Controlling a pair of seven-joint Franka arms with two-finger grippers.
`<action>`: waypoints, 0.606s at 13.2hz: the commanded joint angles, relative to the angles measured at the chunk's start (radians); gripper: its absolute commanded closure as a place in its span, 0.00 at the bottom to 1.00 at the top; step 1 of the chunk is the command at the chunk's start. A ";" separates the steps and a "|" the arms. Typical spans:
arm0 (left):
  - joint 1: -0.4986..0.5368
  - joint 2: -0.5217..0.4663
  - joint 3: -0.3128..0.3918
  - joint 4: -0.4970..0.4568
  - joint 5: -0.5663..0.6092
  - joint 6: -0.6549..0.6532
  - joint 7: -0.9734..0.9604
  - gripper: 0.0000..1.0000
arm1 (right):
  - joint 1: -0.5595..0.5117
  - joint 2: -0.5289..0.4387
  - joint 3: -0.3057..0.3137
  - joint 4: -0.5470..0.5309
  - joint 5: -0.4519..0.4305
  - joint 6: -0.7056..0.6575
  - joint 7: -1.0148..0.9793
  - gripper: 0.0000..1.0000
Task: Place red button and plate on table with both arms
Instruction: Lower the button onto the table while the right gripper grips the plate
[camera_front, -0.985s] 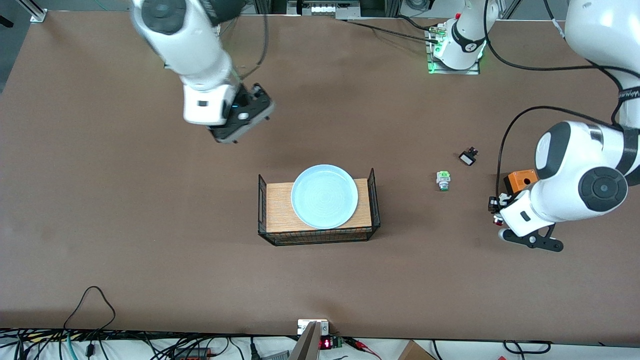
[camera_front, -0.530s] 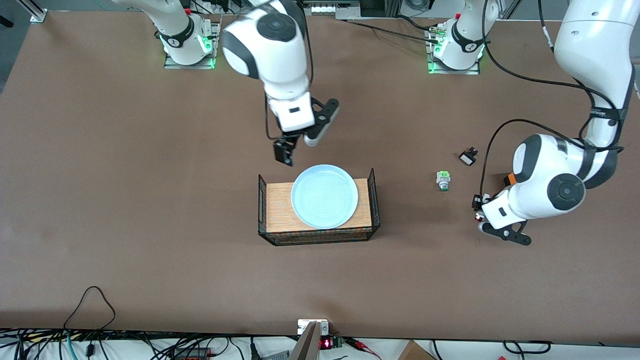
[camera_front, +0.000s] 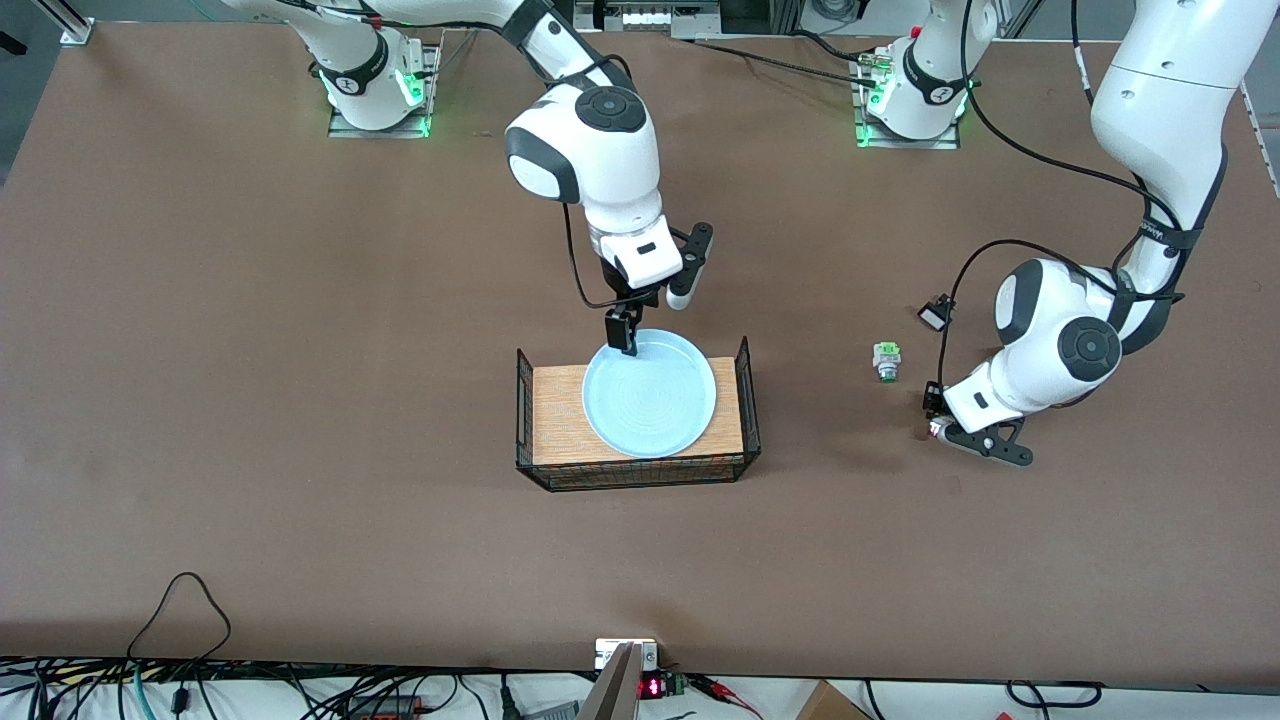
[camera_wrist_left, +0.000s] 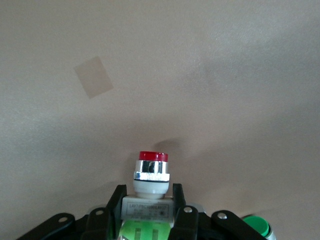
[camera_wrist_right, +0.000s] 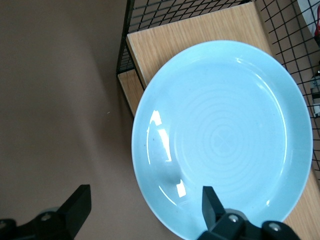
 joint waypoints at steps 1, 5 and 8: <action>0.017 -0.036 -0.011 -0.055 -0.012 0.031 0.027 0.51 | 0.010 0.013 -0.012 0.028 -0.027 0.019 -0.012 0.24; 0.015 -0.037 -0.012 -0.052 -0.012 0.025 0.036 0.11 | 0.012 0.036 -0.012 0.028 -0.031 0.063 -0.008 0.66; 0.014 -0.063 -0.015 -0.040 -0.012 0.001 0.033 0.00 | 0.023 0.034 -0.012 0.028 -0.065 0.065 -0.004 1.00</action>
